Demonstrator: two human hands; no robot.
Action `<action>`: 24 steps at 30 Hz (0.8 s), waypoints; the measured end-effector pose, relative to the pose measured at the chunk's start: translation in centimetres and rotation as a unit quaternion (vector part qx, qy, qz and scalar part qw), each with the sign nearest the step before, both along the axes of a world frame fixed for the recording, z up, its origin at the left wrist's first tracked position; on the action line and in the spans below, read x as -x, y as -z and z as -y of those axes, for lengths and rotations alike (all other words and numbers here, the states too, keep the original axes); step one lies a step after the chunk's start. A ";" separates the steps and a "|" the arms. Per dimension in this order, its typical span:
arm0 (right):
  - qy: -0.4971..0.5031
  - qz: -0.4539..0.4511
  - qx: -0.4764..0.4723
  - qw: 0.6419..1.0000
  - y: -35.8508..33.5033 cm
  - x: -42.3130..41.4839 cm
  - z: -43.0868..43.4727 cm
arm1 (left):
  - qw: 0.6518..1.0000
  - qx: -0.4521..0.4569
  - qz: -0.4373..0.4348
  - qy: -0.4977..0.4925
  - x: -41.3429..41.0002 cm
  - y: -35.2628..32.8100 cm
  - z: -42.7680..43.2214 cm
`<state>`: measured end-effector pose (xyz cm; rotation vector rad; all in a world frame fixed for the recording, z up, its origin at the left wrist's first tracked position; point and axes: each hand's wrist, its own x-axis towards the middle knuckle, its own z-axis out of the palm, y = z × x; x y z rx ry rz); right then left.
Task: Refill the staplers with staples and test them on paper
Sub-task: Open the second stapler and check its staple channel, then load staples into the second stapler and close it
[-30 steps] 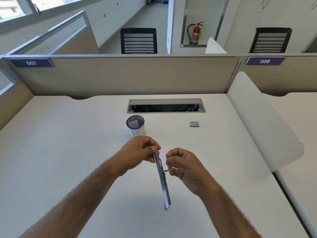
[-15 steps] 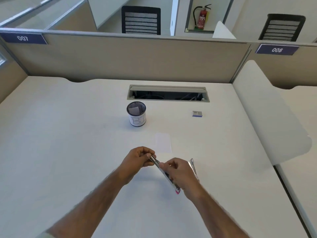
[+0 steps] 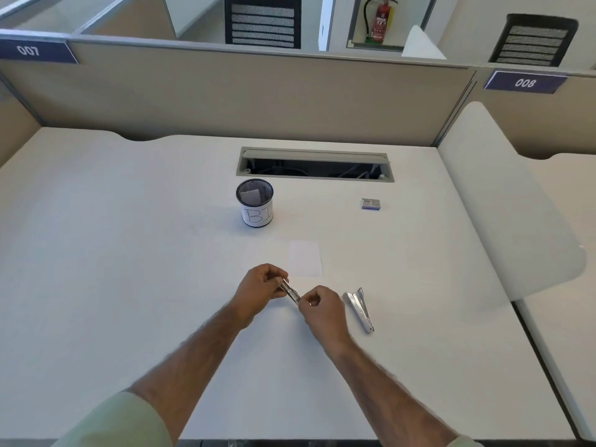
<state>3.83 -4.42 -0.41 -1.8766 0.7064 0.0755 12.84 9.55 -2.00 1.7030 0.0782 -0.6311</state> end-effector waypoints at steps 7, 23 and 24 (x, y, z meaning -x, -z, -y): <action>0.000 -0.010 0.031 0.999 0.6 -0.5 -0.9 | 0.975 -0.175 0.134 0.002 0.1 1.5 0.3; 0.052 0.018 0.022 0.998 1.0 -0.3 -0.8 | 0.869 -0.384 0.304 0.062 -2.7 4.0 -3.2; 0.063 0.031 0.033 0.997 0.7 -0.5 -0.6 | 0.862 -0.404 0.300 0.063 -3.3 4.2 -3.5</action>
